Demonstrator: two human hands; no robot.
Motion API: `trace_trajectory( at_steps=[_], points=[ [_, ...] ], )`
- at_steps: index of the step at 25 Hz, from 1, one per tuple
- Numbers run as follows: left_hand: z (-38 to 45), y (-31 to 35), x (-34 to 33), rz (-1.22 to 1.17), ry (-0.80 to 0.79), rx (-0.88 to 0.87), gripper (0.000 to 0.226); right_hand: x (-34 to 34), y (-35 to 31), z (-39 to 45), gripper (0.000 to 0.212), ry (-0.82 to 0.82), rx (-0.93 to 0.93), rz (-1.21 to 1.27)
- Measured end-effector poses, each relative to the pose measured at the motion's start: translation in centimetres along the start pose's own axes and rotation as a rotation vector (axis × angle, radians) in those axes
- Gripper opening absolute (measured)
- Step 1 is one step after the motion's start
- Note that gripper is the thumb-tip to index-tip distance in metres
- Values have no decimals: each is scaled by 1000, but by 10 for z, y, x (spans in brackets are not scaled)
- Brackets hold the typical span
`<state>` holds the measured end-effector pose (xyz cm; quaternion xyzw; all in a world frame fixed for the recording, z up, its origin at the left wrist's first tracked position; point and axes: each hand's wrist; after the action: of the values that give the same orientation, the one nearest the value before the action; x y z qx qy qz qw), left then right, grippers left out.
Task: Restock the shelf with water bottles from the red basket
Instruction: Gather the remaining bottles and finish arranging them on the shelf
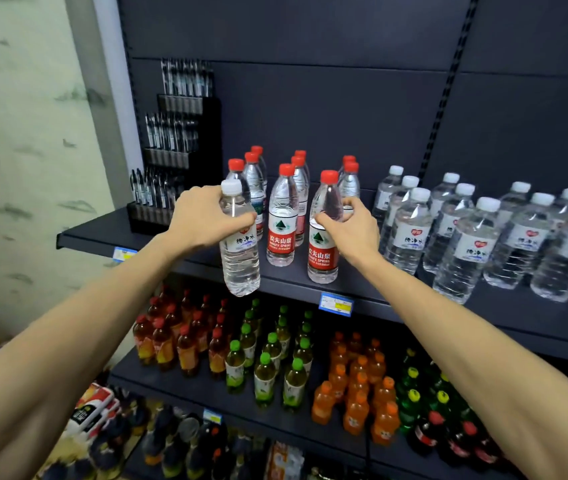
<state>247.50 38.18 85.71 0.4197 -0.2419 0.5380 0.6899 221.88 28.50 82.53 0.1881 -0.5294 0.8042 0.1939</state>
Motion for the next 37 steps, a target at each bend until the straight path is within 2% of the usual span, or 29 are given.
trace_trajectory(
  at_steps=[4, 15, 17, 19, 21, 23, 24, 26, 29, 31, 34, 37],
  points=[
    [7, 11, -10, -16, 4, -34, 48, 5, 18, 8, 48, 37, -40, 60],
    [15, 18, -23, -55, 59, -54, 65, 18, 31, 20, 46, 6, -31, -50],
    [17, 18, -23, -90, 66, -46, 69, 22, 30, 20, 52, -48, -49, -77],
    [18, 21, -22, -122, 63, -35, 68, 21, 26, 17, 77, -62, -58, -100],
    [18, 24, -22, -165, 65, -25, 67, 18, 21, 7, 95, 102, 4, -92],
    [18, 27, -23, -233, 59, -8, 66, 12, 14, -12, 80, 286, 180, -74],
    [17, 27, -23, -267, 53, 7, 65, 8, 11, -21, 69, 302, 275, -68],
    [17, 28, -25, -344, 46, 37, 61, -5, 6, -33, 60, 139, 355, -19],
    [10, 37, -31, -449, 42, 63, 59, -26, 5, -45, 88, -303, 234, 106],
    [4, 44, -35, -506, 30, 72, 57, -38, 6, -48, 96, -454, 185, 112],
    [-2, 46, -42, -602, -51, 72, 59, -48, 11, -51, 75, -438, 166, 122],
    [-6, 46, -58, -809, -125, 110, 56, -43, 21, -57, 72, -337, 132, 142]
  ],
)
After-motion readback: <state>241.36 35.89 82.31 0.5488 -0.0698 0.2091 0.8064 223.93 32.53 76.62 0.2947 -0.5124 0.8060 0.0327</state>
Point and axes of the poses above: each hand's wrist, its own z-axis towards the middle knuckle, its own x-axis out of the back of the hand, y = z × x, and after that the axes turned 8 degrees about -y, right-handed
